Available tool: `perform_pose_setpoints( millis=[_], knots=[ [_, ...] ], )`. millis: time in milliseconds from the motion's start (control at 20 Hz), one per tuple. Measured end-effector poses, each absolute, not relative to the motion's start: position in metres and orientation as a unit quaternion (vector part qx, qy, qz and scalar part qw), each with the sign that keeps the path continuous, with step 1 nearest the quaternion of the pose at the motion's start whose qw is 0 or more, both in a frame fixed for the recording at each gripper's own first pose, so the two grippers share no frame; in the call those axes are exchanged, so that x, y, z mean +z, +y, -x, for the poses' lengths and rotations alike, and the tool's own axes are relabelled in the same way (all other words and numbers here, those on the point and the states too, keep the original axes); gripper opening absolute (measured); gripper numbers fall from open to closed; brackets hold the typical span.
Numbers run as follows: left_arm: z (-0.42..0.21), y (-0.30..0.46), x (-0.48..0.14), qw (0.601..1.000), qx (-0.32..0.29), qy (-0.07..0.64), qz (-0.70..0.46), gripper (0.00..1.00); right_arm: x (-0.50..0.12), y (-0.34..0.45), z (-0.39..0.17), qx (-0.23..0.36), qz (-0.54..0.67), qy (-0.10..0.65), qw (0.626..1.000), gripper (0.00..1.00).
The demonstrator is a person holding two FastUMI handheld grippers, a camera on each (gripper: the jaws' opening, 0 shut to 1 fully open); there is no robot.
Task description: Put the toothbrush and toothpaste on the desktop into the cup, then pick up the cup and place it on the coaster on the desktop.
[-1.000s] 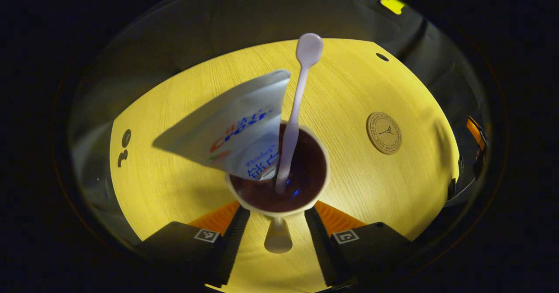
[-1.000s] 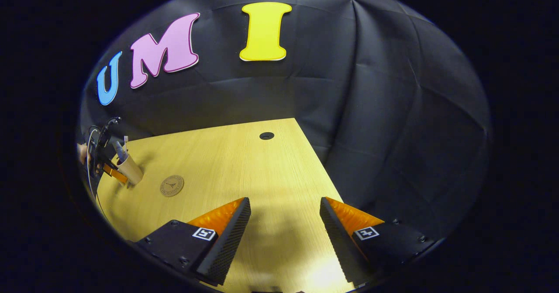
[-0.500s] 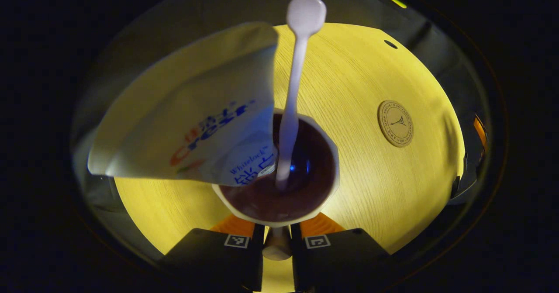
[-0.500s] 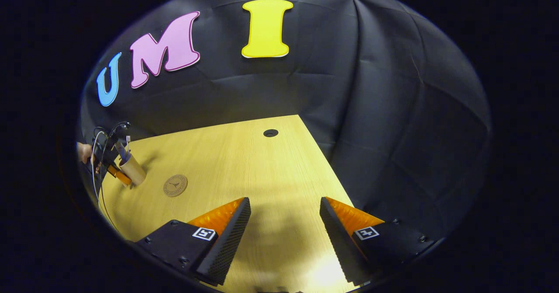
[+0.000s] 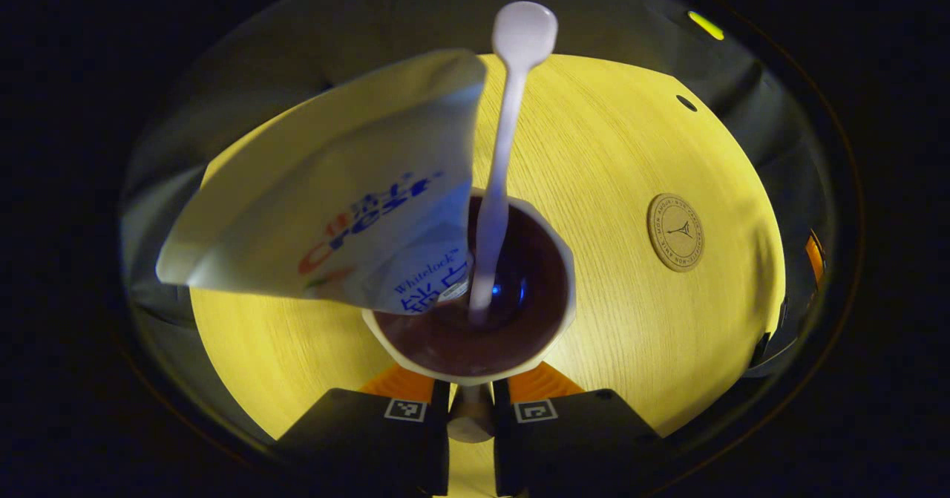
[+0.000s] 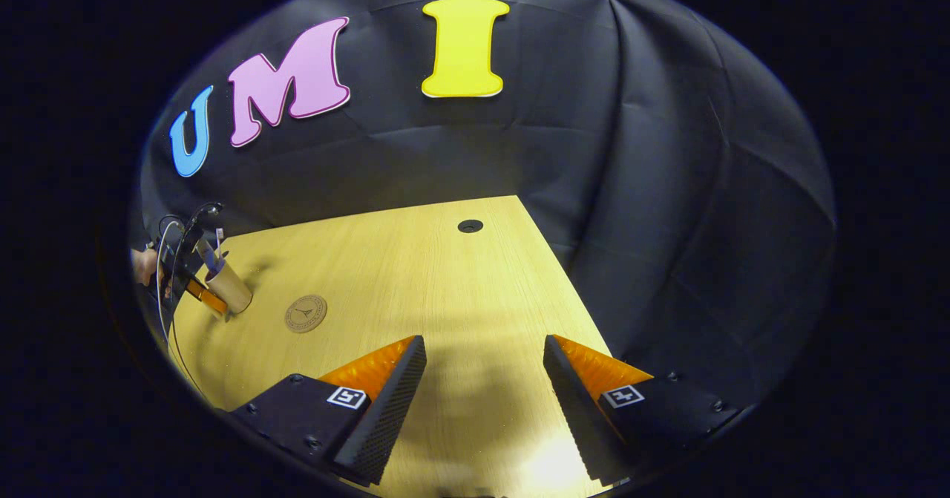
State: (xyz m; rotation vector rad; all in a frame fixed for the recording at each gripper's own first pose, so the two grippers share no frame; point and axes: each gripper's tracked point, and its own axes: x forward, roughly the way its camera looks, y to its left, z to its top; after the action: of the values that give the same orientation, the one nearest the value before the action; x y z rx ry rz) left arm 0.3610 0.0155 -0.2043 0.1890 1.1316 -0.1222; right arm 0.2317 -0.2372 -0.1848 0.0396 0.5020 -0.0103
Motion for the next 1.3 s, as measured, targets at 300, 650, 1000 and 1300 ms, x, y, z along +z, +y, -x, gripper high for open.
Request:
perform_pose_setpoints(
  millis=[300,650,1000,1300],
  knots=[
    [-0.360,-0.010,-0.180,0.844,-0.081,0.520,-0.102,0.33,-0.181,-0.231,-0.233,0.006,-0.020,0.246,0.969,0.98],
    [-0.359,-0.092,-0.168,0.834,-0.139,0.519,-0.123,0.28,-0.174,-0.221,-0.233,0.026,-0.019,0.234,0.972,0.98],
    [-0.361,-0.169,-0.183,0.822,-0.181,0.522,-0.139,0.28,-0.174,-0.213,-0.235,0.044,-0.023,0.231,0.972,0.97],
    [-0.364,-0.204,-0.198,0.809,-0.193,0.530,-0.169,0.28,-0.176,-0.207,-0.231,0.059,-0.025,0.232,0.971,0.98]
  ],
)
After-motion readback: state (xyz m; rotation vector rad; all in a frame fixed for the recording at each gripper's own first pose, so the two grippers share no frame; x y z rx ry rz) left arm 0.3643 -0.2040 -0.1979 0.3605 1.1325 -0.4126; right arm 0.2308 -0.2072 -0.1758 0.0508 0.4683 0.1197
